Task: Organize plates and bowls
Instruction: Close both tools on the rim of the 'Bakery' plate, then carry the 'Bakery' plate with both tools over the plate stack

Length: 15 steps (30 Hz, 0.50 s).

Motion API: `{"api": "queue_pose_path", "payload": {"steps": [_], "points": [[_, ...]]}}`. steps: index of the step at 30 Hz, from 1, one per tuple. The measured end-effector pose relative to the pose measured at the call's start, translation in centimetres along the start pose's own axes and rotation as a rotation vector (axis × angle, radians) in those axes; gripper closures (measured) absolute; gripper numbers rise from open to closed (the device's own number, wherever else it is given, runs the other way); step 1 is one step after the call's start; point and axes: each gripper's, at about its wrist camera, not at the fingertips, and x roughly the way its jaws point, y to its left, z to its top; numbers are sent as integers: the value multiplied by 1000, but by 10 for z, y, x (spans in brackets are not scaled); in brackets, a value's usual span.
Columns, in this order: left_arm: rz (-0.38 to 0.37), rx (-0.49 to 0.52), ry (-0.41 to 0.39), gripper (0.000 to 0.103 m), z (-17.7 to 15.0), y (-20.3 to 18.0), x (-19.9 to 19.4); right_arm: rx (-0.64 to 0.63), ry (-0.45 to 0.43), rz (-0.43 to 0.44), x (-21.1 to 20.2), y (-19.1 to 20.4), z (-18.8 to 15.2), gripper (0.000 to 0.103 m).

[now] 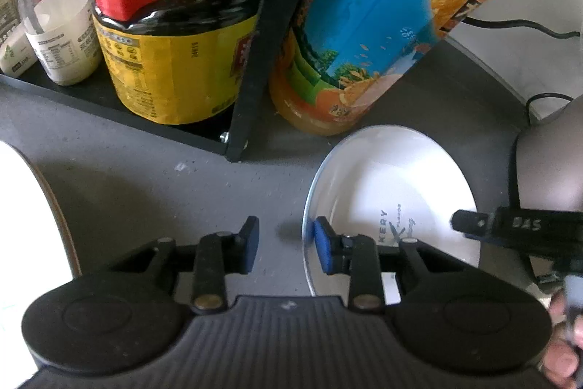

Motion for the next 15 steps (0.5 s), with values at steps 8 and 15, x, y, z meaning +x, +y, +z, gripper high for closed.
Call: {"api": "queue_pose_path", "payload": {"steps": [8, 15], "points": [[0, -22, -13, 77, -1, -5, 7, -29, -16, -74, -7, -9, 7, 82], [-45, -60, 6, 84, 0, -4, 22, 38, 48, -10, 19, -22, 1, 81]]}}
